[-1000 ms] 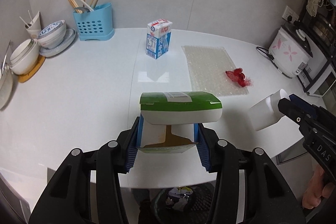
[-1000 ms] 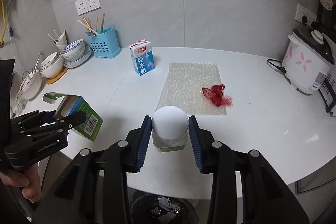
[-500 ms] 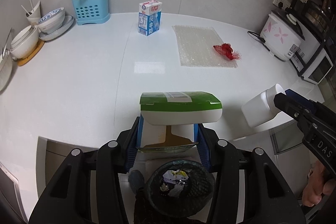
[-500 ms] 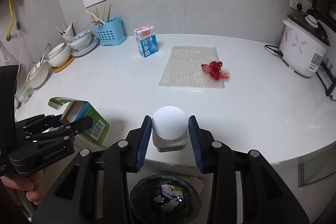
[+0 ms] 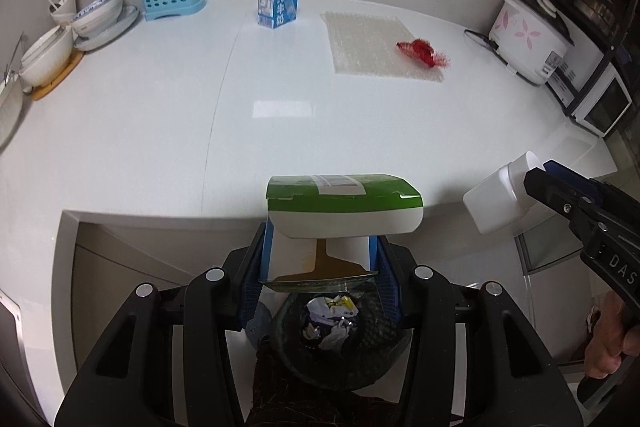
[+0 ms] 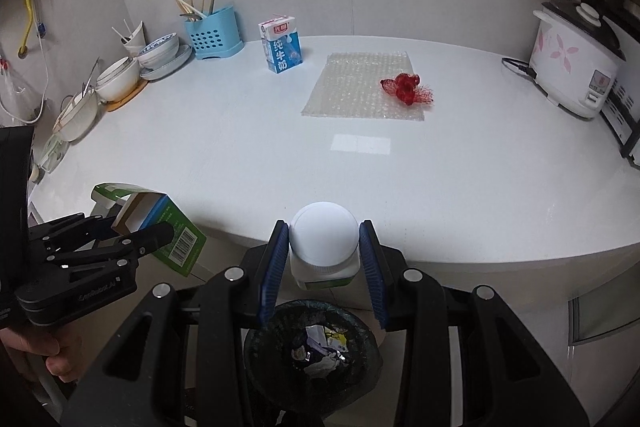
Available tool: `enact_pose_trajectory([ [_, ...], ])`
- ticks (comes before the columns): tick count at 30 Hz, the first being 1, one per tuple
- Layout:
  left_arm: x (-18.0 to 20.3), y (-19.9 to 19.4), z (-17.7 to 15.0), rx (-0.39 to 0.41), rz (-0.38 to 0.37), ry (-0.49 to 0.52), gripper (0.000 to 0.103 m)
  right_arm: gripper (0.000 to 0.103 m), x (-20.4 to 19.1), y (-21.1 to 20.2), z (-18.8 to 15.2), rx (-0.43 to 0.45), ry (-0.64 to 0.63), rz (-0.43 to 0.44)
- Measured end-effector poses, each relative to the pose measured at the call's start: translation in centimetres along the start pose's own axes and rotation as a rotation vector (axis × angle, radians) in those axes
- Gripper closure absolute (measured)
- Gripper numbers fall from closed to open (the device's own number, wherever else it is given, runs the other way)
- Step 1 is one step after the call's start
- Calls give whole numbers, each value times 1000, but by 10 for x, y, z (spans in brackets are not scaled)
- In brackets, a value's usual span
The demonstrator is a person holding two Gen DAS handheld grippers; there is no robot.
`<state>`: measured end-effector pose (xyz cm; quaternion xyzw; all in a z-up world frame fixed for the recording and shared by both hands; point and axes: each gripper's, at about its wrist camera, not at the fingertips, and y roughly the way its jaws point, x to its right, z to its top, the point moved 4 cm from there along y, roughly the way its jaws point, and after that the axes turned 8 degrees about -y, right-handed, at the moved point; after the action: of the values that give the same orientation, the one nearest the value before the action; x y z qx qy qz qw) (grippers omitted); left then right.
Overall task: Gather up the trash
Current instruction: 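Carry the green box and pill bottle with both grippers over the trash bin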
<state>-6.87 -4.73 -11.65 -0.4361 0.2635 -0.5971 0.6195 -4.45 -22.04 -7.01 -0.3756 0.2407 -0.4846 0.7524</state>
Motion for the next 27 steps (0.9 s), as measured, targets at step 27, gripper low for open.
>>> enact_pose_trajectory([
  [27,-25,87,-81,-72,18,24,56,68,-11,88,-104,-197,-18,40],
])
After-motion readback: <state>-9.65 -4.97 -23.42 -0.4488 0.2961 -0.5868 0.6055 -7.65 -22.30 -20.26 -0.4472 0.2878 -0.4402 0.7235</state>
